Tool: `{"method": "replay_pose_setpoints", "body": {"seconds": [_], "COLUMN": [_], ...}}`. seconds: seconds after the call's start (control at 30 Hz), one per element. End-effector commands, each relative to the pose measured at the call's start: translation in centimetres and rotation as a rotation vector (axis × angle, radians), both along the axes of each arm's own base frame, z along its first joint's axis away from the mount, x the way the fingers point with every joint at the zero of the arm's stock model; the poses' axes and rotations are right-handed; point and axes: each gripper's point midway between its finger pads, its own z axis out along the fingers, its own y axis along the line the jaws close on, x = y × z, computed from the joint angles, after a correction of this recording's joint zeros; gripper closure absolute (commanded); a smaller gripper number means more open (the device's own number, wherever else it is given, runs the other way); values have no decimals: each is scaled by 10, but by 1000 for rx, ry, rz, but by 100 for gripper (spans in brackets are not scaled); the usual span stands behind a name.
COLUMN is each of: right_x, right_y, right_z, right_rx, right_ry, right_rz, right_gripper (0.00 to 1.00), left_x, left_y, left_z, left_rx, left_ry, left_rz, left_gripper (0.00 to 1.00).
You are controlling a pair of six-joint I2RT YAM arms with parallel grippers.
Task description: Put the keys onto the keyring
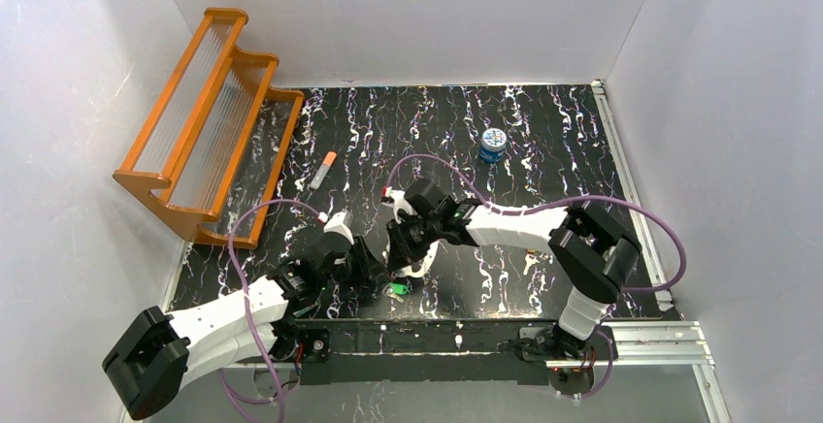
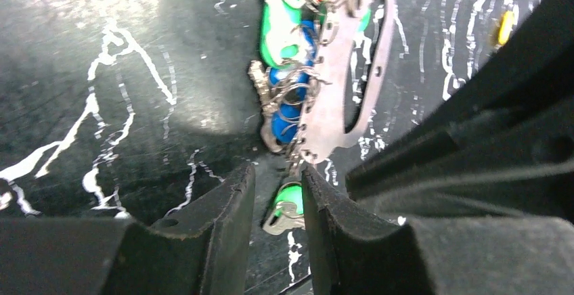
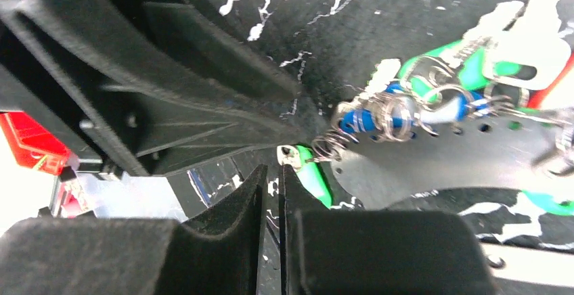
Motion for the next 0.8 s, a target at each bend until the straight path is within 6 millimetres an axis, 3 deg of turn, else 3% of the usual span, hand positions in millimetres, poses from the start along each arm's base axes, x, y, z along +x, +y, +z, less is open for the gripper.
{"method": "replay_pose_setpoints", "body": {"seconds": [0.0, 0.13, 0.27, 0.33, 0.53, 0.77], "right_x": [-4, -6, -7, -5, -1, 1], "right_y": [19, 27, 18, 8, -21, -28], "right_z": [6, -4, -25, -33, -39, -30], "right_rx": [7, -35, -130, -178, -257, -241], "right_ry": [-53, -46, -27, -39, -110, -151], "right_rz": [53, 62, 47, 27, -25, -38], "right_gripper": [82, 85, 92, 99, 99, 99], "left_x": [-3, -4, -6, -7, -5, -10], "left_y": [27, 42, 46, 39, 4, -19], "left_z": [-20, -25, -27, -25, -6, -1], "left_rx": [114, 161, 164, 135, -14, -95], "left_ry": [40, 65, 71, 61, -11, -14], "left_rz": [91, 160, 170, 138, -2, -104], "left_gripper": [71, 67, 65, 65, 65, 70]}}
